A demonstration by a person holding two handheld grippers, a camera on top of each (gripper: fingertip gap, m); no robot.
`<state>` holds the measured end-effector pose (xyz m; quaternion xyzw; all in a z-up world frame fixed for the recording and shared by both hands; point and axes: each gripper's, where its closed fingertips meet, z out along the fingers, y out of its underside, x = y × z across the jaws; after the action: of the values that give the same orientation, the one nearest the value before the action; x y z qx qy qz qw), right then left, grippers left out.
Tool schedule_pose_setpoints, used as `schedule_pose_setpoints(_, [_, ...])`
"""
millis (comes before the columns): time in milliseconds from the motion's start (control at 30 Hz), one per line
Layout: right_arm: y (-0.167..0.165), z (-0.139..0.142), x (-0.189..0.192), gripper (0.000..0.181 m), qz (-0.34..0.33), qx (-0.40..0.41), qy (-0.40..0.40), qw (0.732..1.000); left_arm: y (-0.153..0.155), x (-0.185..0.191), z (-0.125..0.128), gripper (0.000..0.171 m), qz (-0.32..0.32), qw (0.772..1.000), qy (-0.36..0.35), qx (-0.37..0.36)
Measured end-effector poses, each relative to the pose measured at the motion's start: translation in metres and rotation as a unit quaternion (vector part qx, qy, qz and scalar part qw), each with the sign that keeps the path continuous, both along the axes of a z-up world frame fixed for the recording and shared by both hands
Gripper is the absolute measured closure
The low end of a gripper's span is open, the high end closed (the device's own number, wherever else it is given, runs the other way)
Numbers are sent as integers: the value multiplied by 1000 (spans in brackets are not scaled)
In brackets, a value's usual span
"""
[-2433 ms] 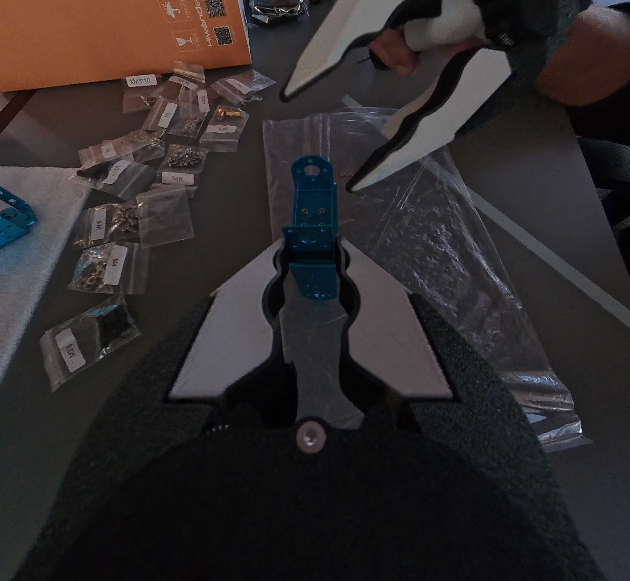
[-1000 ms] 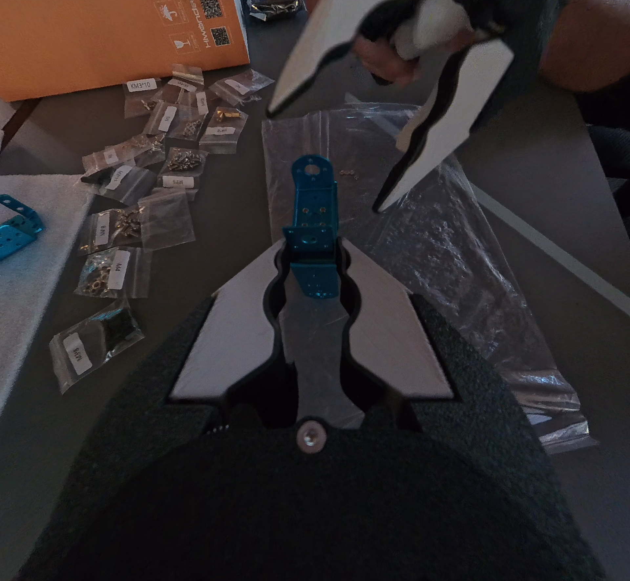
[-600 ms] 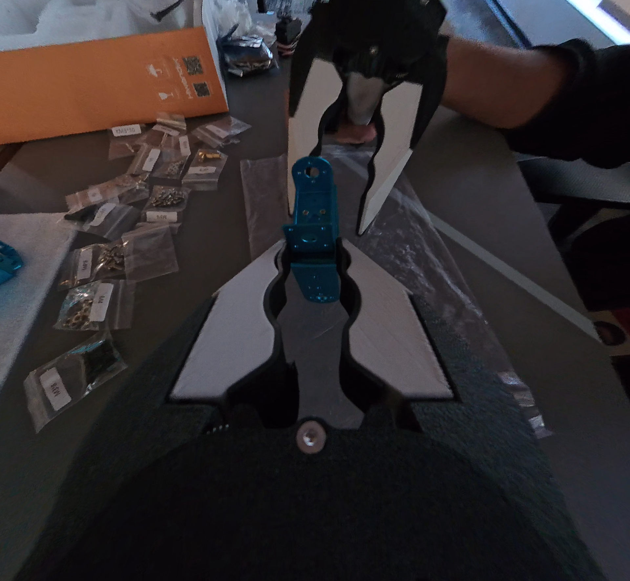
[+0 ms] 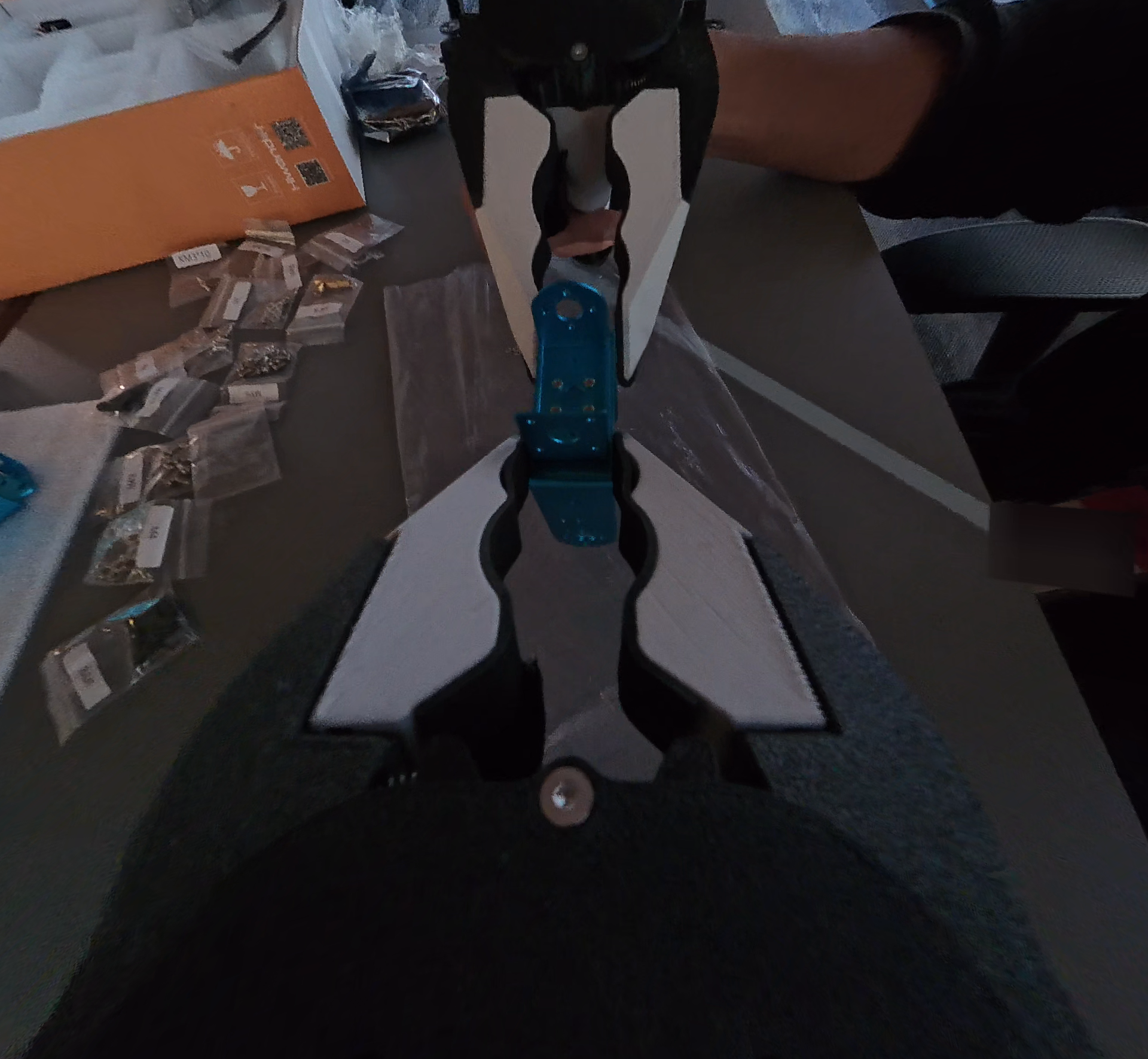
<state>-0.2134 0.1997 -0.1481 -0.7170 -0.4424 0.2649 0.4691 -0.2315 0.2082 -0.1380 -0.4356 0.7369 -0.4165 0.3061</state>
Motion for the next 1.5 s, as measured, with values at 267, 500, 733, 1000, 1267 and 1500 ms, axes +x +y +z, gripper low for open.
schedule_pose_setpoints(267, [6, -19, 2, 155, -11, -41, -37, 998, 7, -1, -21, 145, 11, 1000, 28, 2])
schedule_pose_setpoints(500, [8, -14, 4, 155, -14, -47, -19, 999, 9, 2, -20, 145, 22, 999, 24, -7])
schedule_pose_setpoints(733, [10, -17, 8, 155, -16, -49, -20, 998, 12, 3, -27, 142, 33, 999, 32, 10])
schedule_pose_setpoints(1000, [11, -18, 10, 155, -17, -53, -20, 998, 13, 2, -30, 137, 37, 998, 41, 11])
schedule_pose_setpoints(1267, [10, -22, 13, 155, -18, -68, -23, 997, 18, 1, -31, 135, 45, 998, 44, 14])
schedule_pose_setpoints(1500, [12, -24, 18, 155, -27, -81, -21, 996, 17, 1, -22, 132, 50, 998, 35, 8])
